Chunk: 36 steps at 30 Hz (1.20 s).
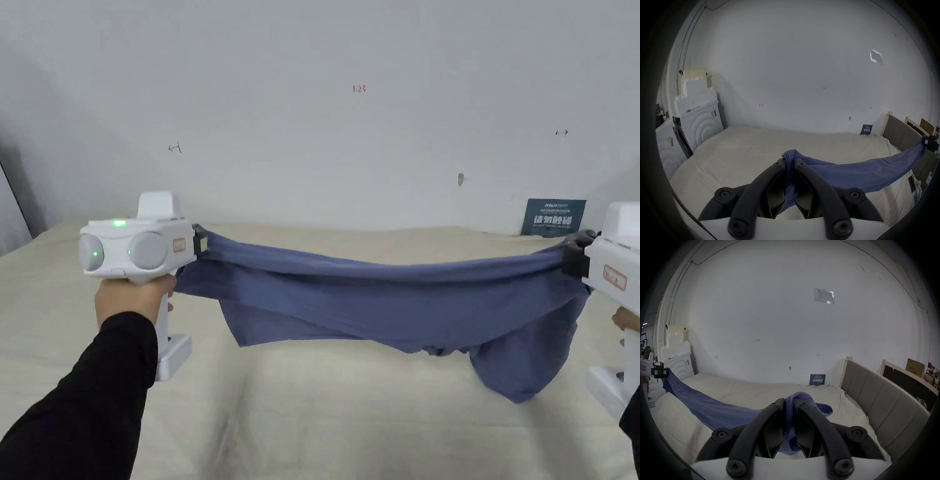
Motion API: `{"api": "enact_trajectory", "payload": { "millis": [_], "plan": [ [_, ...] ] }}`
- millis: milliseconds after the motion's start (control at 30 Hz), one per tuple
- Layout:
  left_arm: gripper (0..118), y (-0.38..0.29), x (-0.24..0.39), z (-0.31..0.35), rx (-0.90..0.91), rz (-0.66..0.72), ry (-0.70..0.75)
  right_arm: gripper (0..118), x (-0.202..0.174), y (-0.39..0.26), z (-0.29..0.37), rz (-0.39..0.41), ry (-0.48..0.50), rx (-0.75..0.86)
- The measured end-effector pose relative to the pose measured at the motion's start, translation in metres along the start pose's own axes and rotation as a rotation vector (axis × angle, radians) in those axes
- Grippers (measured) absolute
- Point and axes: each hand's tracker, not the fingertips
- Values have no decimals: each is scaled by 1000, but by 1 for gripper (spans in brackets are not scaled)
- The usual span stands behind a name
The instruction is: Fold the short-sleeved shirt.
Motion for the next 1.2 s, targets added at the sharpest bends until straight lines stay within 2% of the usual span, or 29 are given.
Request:
{"api": "enact_trajectory", "payload": {
  "millis": [267,567,767,1000,1200],
  "plan": [
    [7,-137,-19,0,-211,37,-3,9,-9,-125,35,-42,15,-173],
    [7,-255,-40,54,-361,80,9,9,-9,-230,110,-85,20,-329],
    [7,-294,-56,98,-415,99,31,9,-5,-263,149,-118,29,-380],
    [7,-326,-71,160,-433,120,28,9,-17,-276,202,-117,23,-417],
    [7,-350,-76,187,-461,113,39,9,-21,-295,229,-117,17,-467]
  ]
}}
